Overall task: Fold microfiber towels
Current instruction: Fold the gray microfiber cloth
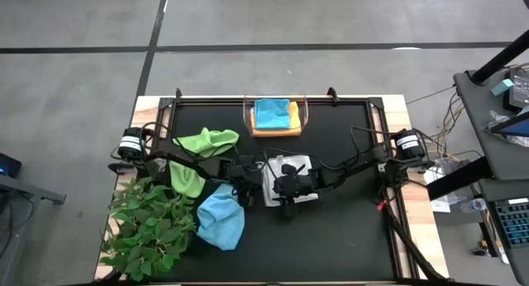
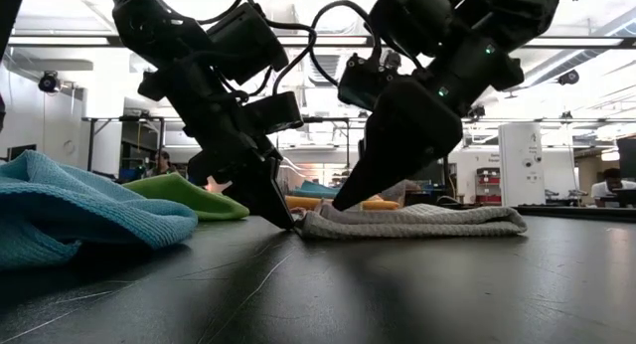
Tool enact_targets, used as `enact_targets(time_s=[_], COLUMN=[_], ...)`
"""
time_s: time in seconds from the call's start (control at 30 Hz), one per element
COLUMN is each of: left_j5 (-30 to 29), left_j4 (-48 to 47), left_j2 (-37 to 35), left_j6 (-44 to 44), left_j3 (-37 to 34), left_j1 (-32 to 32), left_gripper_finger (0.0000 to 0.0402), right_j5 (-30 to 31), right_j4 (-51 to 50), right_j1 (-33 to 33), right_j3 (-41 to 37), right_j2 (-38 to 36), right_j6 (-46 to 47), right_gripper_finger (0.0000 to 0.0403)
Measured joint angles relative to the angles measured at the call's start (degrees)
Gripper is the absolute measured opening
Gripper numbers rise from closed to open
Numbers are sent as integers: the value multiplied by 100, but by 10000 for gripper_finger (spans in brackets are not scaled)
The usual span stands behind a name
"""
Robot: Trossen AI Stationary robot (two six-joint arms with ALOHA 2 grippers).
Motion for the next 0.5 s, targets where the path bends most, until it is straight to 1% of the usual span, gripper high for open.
enact_targets(time_s=[0.17, 0.27, 0.5], left_j5=[2, 2, 2], left_j4=[0, 0, 0], left_j2=[0, 0, 0], left_j6=[-2, -2, -2], left_j3=[0, 0, -2], left_j1=[0, 0, 0], left_gripper_finger=[1, 1, 1], right_j5=[-22, -192, -148], right_j4=[62, 42, 41], right_j1=[1, 34, 101], right_j3=[20, 53, 66], right_j2=[-31, -34, 45], right_j6=[9, 23, 12], right_gripper_finger=[168, 173, 176])
